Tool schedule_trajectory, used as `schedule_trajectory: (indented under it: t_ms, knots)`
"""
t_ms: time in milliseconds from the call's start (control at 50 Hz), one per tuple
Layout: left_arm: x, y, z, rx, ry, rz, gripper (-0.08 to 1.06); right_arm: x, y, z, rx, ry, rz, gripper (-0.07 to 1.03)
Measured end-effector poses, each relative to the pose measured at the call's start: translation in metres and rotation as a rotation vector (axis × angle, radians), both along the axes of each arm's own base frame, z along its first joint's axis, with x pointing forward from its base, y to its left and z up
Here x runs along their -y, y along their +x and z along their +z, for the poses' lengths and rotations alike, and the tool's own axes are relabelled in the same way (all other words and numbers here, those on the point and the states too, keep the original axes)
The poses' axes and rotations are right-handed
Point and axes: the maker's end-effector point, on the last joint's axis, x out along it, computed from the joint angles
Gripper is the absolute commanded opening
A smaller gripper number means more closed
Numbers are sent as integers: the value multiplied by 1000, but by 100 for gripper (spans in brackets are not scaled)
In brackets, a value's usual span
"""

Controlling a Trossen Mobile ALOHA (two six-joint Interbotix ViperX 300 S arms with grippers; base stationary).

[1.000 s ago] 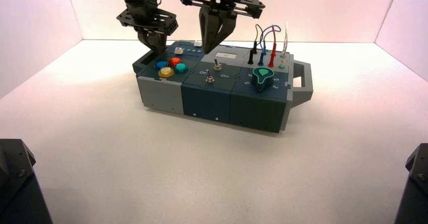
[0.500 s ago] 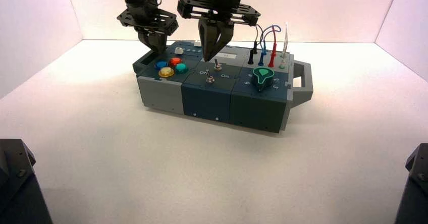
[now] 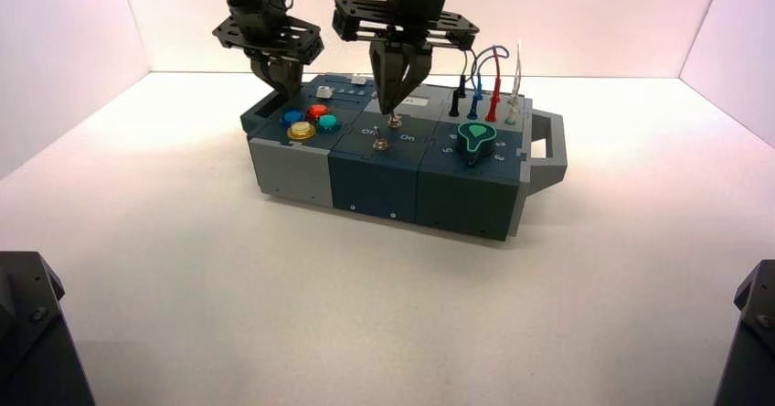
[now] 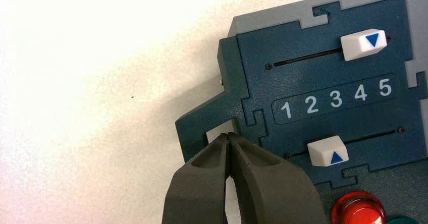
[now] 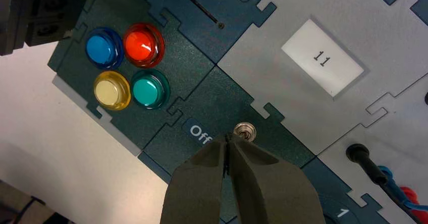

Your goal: Flip the top switch on with the right gripper.

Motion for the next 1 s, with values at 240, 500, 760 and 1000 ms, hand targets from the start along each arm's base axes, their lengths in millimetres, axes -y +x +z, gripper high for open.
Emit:
schedule_trajectory:
  t_ms: [240,500,760,1000]
  knots:
    - [1,0,-1,0,1,-3,-3,1,3,-2,1,-1,-4,-2]
    - [1,0,-1,1,-1,0,-3,4,5,-1,6,-4,-7,-2]
    - [1,1,-1,1,-1,-1,-3,8,5,-3,6,-8,-14,-2]
    - [2,1,-2,0,-1,-2,-3,10,3,-4,4,-13,-12,-2]
